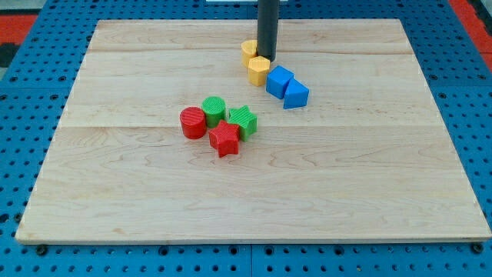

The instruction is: Push the yellow heart to the top left of the yellow hexagon

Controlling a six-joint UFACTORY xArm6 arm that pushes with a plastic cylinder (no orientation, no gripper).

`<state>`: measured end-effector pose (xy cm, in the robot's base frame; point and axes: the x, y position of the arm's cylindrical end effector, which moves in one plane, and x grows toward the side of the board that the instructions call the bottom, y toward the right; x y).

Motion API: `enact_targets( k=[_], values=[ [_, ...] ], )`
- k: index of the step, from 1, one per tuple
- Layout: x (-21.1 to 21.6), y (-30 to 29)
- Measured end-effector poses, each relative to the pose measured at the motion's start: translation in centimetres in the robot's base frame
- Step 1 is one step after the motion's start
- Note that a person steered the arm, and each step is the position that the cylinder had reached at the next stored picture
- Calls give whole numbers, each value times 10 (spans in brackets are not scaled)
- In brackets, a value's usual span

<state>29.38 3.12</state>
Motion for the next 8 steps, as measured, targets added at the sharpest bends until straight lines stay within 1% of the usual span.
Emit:
enact_targets(
  k=[1,2,3,4,6,7,8],
  values=[
    [-28,20],
    [-36,26],
    [-58,25],
    [-67,-15],
    [-67,-19],
    [-52,-26],
    [-50,-24]
  ],
)
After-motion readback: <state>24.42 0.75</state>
